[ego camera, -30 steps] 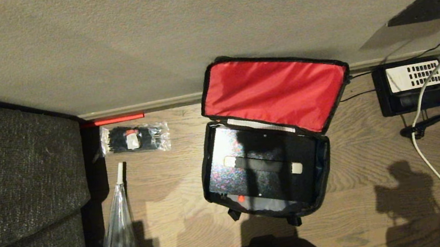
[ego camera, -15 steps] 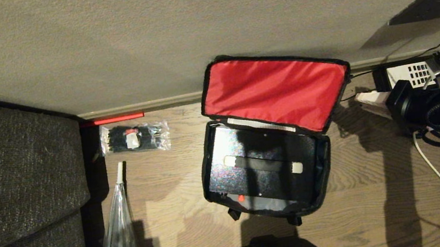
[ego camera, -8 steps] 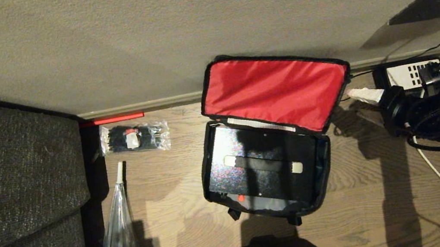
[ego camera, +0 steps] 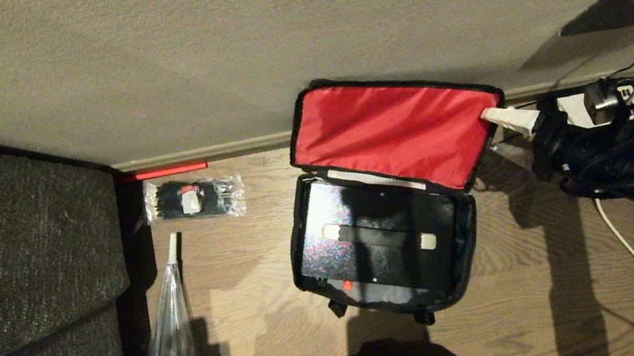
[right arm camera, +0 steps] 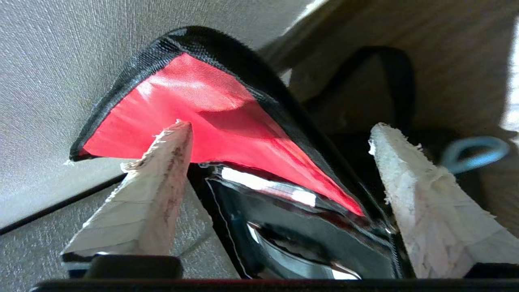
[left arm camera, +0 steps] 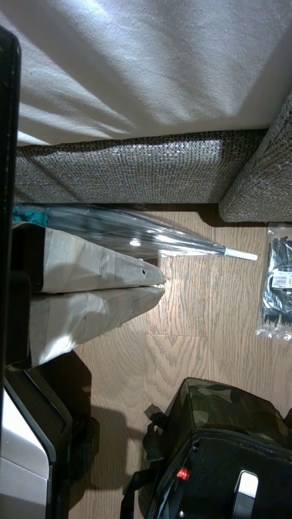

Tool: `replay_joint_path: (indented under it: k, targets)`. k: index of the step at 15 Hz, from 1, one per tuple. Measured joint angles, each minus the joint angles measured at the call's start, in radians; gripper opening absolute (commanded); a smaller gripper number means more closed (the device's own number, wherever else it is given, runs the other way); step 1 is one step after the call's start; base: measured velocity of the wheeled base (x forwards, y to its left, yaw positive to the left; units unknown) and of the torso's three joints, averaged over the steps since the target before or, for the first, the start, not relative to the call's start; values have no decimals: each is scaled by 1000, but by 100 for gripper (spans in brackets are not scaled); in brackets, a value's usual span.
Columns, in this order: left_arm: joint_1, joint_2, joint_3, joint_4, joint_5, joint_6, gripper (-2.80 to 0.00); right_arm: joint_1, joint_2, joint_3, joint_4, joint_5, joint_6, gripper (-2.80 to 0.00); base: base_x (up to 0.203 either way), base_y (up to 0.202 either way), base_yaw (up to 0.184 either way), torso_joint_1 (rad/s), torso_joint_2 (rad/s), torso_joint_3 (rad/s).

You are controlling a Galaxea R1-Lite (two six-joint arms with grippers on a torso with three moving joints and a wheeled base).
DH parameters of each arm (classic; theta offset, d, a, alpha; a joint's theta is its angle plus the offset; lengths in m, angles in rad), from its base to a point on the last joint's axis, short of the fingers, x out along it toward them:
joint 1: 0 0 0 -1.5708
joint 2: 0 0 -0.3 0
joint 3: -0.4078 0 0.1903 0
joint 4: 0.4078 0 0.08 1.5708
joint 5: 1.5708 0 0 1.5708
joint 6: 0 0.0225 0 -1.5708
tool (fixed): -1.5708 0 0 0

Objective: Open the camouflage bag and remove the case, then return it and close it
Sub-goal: Close the top of the storage box

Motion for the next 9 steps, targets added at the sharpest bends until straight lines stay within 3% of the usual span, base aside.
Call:
replay_joint_path:
  k: [3,9]
  targets:
    - [0,0,0,0,0,0,-280,30,21,-26,3,-1,2,0,0,0,0,0,0,0]
    - [0,0,0,0,0,0,-280,53,67,-54,-136,39,-8,0,0,0,0,0,0,0]
